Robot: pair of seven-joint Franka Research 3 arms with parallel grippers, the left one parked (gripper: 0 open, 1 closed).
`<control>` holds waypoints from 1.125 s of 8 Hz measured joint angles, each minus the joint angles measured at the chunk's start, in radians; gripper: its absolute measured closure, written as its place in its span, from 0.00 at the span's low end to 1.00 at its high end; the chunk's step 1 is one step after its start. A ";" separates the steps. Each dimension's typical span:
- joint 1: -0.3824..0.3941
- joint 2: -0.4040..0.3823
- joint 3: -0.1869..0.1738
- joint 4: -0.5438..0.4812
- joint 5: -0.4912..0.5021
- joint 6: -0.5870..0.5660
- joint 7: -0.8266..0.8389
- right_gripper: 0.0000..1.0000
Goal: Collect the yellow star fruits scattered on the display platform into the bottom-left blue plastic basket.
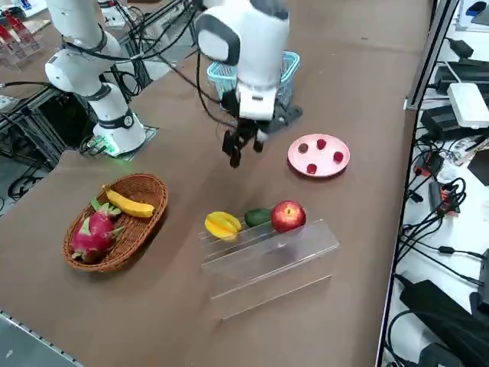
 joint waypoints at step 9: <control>-0.206 0.021 0.004 -0.207 0.003 0.416 -0.268 0.01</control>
